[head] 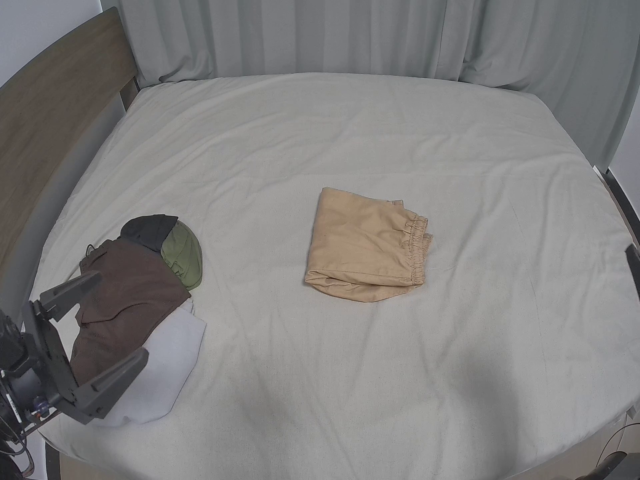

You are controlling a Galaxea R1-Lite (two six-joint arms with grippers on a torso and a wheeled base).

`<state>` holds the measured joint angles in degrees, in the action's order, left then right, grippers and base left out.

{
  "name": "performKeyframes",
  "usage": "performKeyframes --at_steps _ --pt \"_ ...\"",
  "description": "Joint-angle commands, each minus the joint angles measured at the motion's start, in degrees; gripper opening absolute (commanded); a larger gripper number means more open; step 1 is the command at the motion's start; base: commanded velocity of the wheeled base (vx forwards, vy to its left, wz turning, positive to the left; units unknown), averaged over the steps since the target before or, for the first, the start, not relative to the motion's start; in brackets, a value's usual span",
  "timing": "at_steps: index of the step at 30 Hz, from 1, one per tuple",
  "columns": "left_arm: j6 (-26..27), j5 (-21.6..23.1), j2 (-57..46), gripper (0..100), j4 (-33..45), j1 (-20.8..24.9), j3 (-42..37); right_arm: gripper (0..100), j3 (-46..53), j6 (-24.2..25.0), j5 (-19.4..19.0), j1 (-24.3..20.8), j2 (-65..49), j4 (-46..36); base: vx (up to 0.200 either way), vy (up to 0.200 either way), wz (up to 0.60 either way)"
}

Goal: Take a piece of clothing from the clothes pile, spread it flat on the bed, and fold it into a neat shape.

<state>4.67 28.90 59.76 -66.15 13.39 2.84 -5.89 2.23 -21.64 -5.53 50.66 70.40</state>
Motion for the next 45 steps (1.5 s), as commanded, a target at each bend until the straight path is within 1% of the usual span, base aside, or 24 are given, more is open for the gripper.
performKeyframes --at_steps 1,3,4,5,6,10,14,15,19,23,25,29,32,33,35,36,37,38,40,42,45 --pt "-0.19 -3.86 -15.29 100 8.84 -0.47 0.32 100 0.26 -0.47 -0.69 0.52 -21.04 -11.43 0.000 0.000 0.00" --pt "-0.27 -6.49 -18.19 100 11.04 -0.55 0.24 100 0.61 -0.56 -0.69 0.61 -25.18 -15.03 0.000 0.000 0.00" --pt "-0.27 -6.76 -18.45 100 11.13 -0.55 0.24 100 0.70 -0.56 -0.69 0.61 -25.44 -15.29 0.000 0.000 0.00" --pt "-0.27 -8.25 -21.00 100 13.24 -0.55 -0.38 100 1.23 -0.65 -0.60 0.79 -28.78 -18.19 0.000 0.000 0.00" --pt "-0.27 -8.60 -22.49 100 14.64 -0.55 -0.82 100 1.58 -0.91 -0.60 1.40 -30.36 -19.34 0.000 0.000 0.00" --pt "-0.27 -8.78 -28.82 100 20.53 -0.90 -2.84 100 3.34 -1.97 -0.69 3.34 -33.70 -20.04 0.000 0.000 0.00" --pt "-0.89 -8.78 -36.73 100 27.65 -1.96 -2.58 100 5.89 -2.06 -0.95 3.34 -38.36 -21.18 0.000 0.000 0.00" --pt "-0.89 -8.78 -36.99 100 27.83 -1.96 -2.58 100 5.89 -2.06 -0.95 3.34 -38.54 -21.27 0.000 0.000 0.00" --pt "-0.89 -8.86 -44.82 100 36.61 -2.40 -2.75 100 5.89 -2.14 -1.04 3.51 -44.60 -26.72 0.000 0.000 0.00" --pt "-0.80 -8.95 -51.50 100 43.47 -2.93 -2.75 100 5.89 -2.49 -1.04 3.86 -49.43 -32.17 0.000 0.000 0.00" --pt "-0.89 -8.86 -54.31 100 46.28 -4.07 -2.75 100 5.89 -2.41 -1.04 4.66 -50.49 -34.54 0.000 0.000 0.00" --pt "-0.98 -9.13 -54.57 100 46.55 -4.24 -2.84 100 5.89 -2.32 -0.42 4.92 -50.66 -40.08 0.000 0.000 0.00" --pt "-0.89 -10.71 -54.57 100 47.95 -4.51 -2.84 100 5.89 -2.41 0.90 4.92 -50.66 -45.18 0.000 0.000 0.00" --pt "-0.89 -11.41 -54.57 100 49.10 -4.60 -2.84 100 5.89 -2.67 1.78 4.92 -50.66 -46.85 0.000 0.000 0.00" --pt "-0.54 -13.61 -54.57 100 52.61 -5.39 -2.84 100 5.89 -4.96 4.94 4.92 -50.66 -51.68 0.000 0.000 0.00" --pt "-0.63 -13.96 -54.57 100 53.05 -5.56 -2.84 100 5.89 -5.48 5.47 4.92 -50.66 -52.56 0.000 0.000 0.00" --pt "-0.63 -15.98 -54.57 100 55.34 -6.00 -2.84 100 5.89 -7.68 8.19 4.92 -50.66 -56.95 0.000 0.000 0.00" --pt "-0.63 -16.69 -54.57 100 56.21 -6.18 -2.84 100 5.89 -8.12 8.98 4.92 -50.66 -58.80 0.000 0.000 0.00" --pt "-0.54 -17.83 -54.57 100 57.44 -6.88 -2.84 100 5.89 -8.30 9.33 4.92 -50.66 -62.14 0.000 0.000 0.00" --pt "-0.10 -19.32 -54.66 100 58.24 -8.64 -2.84 100 5.89 -8.12 9.51 4.83 -50.66 -66.27 0.000 0.000 0.00" --pt "0.25 -20.55 -54.75 100 58.94 -9.96 -2.84 100 5.89 -7.59 9.86 4.92 -50.66 -66.18 0.000 0.000 0.00"
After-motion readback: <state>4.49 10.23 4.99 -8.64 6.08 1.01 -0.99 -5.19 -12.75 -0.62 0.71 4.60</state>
